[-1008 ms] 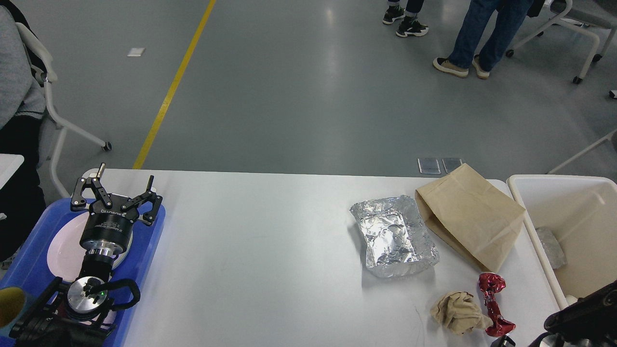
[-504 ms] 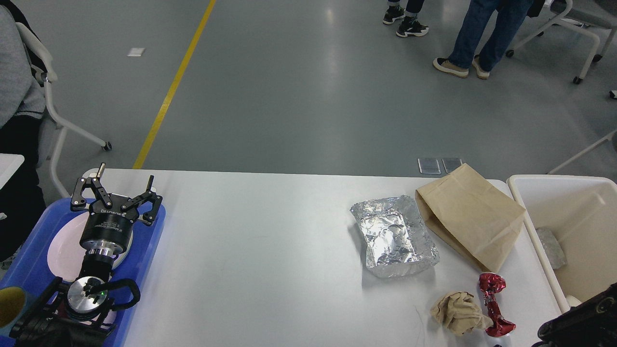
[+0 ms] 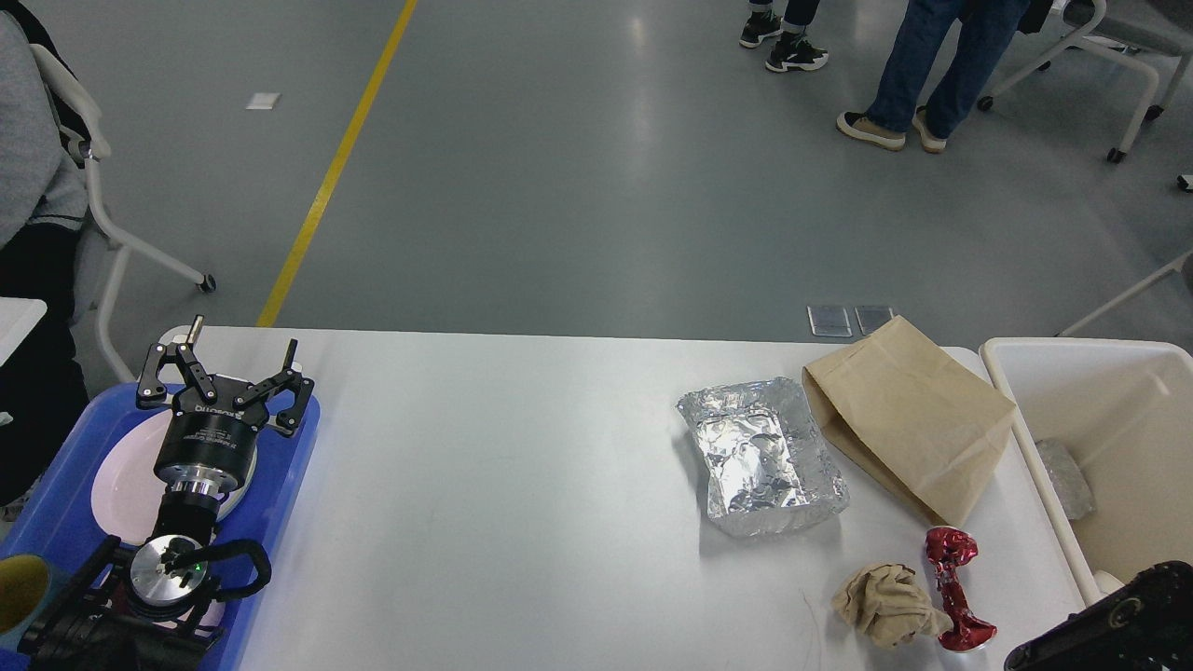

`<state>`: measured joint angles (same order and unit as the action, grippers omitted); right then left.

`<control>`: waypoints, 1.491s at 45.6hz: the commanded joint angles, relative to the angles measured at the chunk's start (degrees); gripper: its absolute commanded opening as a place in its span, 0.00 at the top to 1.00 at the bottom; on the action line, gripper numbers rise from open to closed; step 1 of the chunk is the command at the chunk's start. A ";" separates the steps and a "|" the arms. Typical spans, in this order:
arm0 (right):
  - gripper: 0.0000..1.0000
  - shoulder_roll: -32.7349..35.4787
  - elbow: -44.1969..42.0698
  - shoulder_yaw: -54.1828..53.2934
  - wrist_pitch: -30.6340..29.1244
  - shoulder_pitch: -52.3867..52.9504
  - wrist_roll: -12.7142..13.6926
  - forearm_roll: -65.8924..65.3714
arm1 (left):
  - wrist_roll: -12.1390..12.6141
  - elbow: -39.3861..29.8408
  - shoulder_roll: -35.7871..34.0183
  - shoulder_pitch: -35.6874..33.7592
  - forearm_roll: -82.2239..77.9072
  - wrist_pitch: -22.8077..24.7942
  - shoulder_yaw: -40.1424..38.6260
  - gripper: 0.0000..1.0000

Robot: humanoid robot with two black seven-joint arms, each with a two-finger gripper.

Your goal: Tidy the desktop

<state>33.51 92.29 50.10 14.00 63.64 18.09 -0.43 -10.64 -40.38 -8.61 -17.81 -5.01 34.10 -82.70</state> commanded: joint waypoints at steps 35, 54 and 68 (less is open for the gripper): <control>1.00 8.15 0.79 19.77 -41.85 52.53 -0.25 1.22 | 0.00 -0.05 0.00 -0.03 0.00 0.00 0.00 0.04; 1.00 1.30 2.28 26.63 -43.54 65.91 -0.16 2.10 | 0.00 -0.05 0.00 -0.03 0.00 0.00 0.00 0.04; 1.00 -3.89 -1.76 39.10 -34.65 65.21 -10.08 4.74 | 0.00 -0.05 0.00 -0.03 -0.09 0.00 0.00 0.04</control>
<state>31.71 92.85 84.51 -22.21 129.38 14.05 3.88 -10.63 -40.43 -8.61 -17.83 -5.01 34.10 -82.70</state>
